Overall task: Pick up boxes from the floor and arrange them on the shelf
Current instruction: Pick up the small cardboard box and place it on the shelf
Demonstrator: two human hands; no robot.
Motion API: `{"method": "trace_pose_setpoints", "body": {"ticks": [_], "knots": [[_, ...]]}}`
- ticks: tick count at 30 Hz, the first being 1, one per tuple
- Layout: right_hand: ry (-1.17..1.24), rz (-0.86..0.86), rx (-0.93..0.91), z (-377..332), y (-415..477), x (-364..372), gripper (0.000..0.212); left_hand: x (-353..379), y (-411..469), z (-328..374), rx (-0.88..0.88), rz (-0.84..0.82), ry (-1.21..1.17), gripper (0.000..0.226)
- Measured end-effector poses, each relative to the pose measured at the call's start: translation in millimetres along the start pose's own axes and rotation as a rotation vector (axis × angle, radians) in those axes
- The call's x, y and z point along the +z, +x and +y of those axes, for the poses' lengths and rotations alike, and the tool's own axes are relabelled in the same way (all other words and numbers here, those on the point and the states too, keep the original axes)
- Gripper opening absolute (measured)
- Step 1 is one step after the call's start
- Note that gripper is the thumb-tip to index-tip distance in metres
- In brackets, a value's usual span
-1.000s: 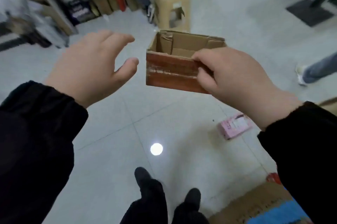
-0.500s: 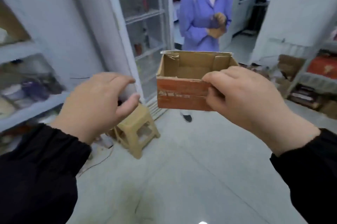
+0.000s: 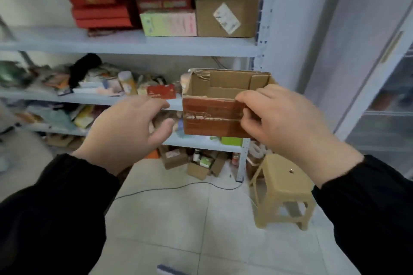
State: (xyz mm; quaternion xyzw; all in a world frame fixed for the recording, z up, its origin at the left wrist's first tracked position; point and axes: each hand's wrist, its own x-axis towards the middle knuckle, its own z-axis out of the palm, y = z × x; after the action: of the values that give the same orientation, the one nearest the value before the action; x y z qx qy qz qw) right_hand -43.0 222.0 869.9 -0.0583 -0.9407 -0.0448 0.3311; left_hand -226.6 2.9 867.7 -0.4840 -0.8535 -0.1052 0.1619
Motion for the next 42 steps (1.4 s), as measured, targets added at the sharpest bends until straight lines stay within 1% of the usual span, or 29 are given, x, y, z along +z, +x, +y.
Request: {"method": "trace_pose_setpoints", "body": {"ticks": [3,5,9,12,16,19,22,24,27,30,33,35,38,42], "knots": [[0.084,-0.021,-0.104,23.3,40.9,21.4,0.017,-1.4,9.8,-7.5,-0.151,0.028,0.027,0.044],[0.113,-0.004,-0.174,37.5,68.1,35.2,0.017,-2.1,15.4,-12.6,-0.245,0.026,0.044,0.048],[0.158,0.042,-0.273,49.6,116.8,64.1,0.017,1.8,17.4,-26.2,-0.375,0.012,0.113,0.054],[0.195,0.058,-0.321,48.8,149.9,87.1,0.019,8.2,23.6,-44.8,-0.436,0.012,0.100,0.054],[0.204,0.114,-0.373,47.2,194.7,120.2,0.026,18.2,49.6,-83.4,-0.456,0.011,0.122,0.054],[0.187,0.143,-0.382,47.0,237.0,153.2,0.028,27.1,80.0,-131.3,-0.416,0.048,0.125,0.050],[0.128,0.148,-0.371,45.8,289.3,193.7,0.026,39.3,124.7,-198.8,-0.368,0.090,0.118,0.051],[0.077,0.157,-0.345,44.1,330.3,222.5,0.023,46.9,168.7,-248.8,-0.332,0.144,0.091,0.054],[0.020,0.181,-0.261,42.0,396.5,260.9,0.024,55.3,250.8,-322.1,-0.253,0.192,0.004,0.061],[-0.064,0.196,-0.218,45.4,457.4,282.7,0.025,60.1,323.3,-370.7,-0.148,0.200,-0.088,0.053],[-0.126,0.164,-0.154,54.8,504.8,294.0,0.024,62.8,376.7,-400.5,-0.074,0.177,-0.137,0.052],[-0.157,0.134,-0.120,65.9,529.9,302.2,0.022,67.5,410.3,-413.8,-0.044,0.190,-0.156,0.051],[-0.215,0.085,-0.085,89.4,560.5,316.0,0.020,80.7,457.5,-423.0,-0.006,0.199,-0.160,0.046],[-0.253,0.018,-0.010,123.1,593.2,339.0,0.024,100.7,509.8,-427.3,0.012,0.203,-0.181,0.040]]}}
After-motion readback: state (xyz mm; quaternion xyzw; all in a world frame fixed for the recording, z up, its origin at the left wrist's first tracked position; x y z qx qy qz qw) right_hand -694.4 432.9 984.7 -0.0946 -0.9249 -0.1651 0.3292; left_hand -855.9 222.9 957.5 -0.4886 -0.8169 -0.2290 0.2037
